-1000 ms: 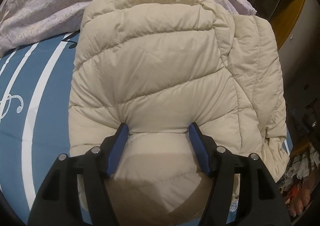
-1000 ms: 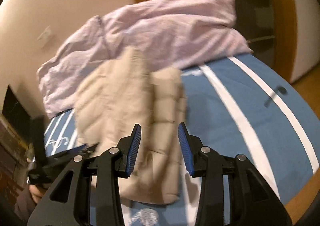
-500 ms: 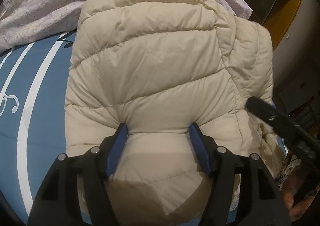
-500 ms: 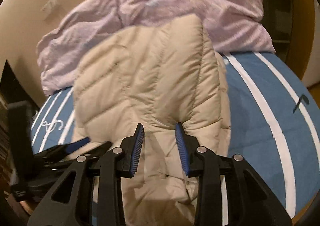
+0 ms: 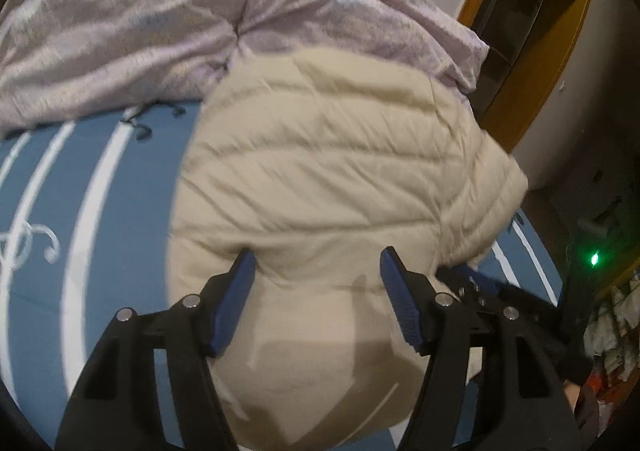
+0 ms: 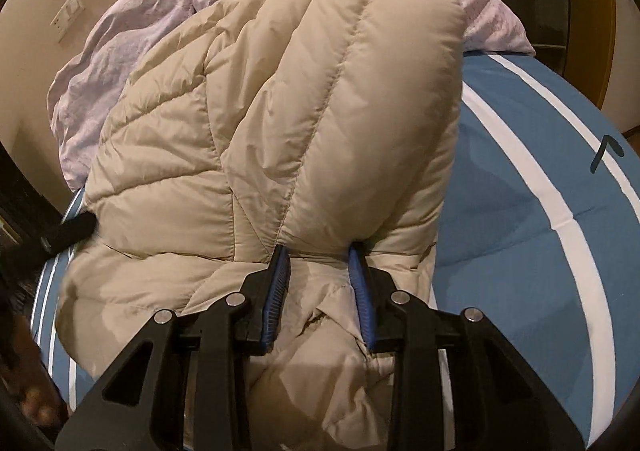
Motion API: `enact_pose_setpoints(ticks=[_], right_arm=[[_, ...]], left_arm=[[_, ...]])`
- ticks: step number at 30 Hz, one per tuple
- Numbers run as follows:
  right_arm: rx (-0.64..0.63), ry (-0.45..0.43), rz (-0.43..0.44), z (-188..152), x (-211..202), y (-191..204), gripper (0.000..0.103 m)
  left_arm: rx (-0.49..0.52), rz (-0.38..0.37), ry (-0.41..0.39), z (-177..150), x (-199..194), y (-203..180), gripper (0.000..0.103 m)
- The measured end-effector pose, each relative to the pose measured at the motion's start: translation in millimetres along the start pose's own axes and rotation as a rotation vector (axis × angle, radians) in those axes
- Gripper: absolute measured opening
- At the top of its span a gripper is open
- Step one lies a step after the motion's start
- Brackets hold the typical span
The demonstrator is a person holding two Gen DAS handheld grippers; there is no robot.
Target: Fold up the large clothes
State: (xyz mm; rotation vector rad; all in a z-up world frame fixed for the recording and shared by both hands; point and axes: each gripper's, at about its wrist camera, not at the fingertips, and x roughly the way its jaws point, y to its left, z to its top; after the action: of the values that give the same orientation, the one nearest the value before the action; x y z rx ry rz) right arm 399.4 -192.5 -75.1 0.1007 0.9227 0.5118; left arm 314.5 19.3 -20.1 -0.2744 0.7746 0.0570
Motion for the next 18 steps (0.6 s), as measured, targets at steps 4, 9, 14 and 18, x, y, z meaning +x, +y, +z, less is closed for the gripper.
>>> enact_pose_setpoints(ticks=[4, 9, 14, 18], right_arm=[[-0.004, -0.006, 0.001, -1.2, 3.4, 0.0, 0.032], [-0.004, -0.013, 0.005, -2.1, 4.7, 0.1, 0.032], [0.0, -0.015, 0.016, -2.8, 5.1, -2.0, 0.032], [-0.002, -0.016, 0.022, -3.4, 4.6, -3.7, 0.032]], left_arm=[[0.026, 0.068, -0.037, 21.0, -5.7, -0.4, 0.065], [0.085, 0.177, -0.065, 46.5, 3.1, -4.8, 0.065], [0.113, 0.254, -0.077, 61.6, 23.0, -14.1, 0.066], [0.105, 0.305, -0.045, 60.0, 51.5, -11.4, 0.072]])
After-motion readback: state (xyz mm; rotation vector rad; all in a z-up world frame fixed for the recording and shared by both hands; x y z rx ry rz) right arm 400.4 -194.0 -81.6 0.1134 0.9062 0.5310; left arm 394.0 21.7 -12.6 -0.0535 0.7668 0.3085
